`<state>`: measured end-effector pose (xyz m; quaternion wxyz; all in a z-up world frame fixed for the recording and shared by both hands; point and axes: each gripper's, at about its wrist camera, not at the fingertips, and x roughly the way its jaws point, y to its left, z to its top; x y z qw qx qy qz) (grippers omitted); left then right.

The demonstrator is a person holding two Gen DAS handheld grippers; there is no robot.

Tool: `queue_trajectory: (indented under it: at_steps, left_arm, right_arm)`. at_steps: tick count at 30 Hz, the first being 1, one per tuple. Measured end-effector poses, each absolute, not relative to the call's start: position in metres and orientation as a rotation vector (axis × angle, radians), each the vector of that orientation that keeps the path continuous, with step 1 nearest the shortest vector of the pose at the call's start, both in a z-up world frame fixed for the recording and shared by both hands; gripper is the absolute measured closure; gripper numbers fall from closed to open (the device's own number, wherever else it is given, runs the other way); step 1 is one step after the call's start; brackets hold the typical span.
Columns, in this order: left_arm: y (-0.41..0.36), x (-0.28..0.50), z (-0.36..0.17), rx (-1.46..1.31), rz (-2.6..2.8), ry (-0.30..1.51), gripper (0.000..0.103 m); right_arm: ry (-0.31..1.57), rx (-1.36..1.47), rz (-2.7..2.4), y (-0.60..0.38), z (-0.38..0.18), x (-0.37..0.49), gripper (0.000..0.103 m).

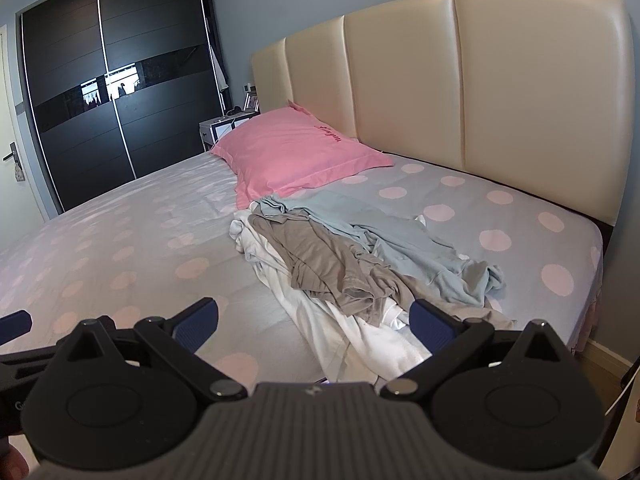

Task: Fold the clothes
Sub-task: 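Move both grippers toward the clothes pile by the pink pillow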

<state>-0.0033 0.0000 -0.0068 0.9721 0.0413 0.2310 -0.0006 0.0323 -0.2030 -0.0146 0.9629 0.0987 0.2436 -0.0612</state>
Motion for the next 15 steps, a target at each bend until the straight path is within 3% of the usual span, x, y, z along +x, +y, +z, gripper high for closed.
queue_trajectory:
  at_steps: [15]
  left_arm:
    - [-0.0014, -0.0025, -0.0056, 0.090, -0.007, 0.482, 0.003]
  right_arm:
    - [0.496, 0.203, -0.123, -0.2051, -0.0152, 0.0322, 0.001]
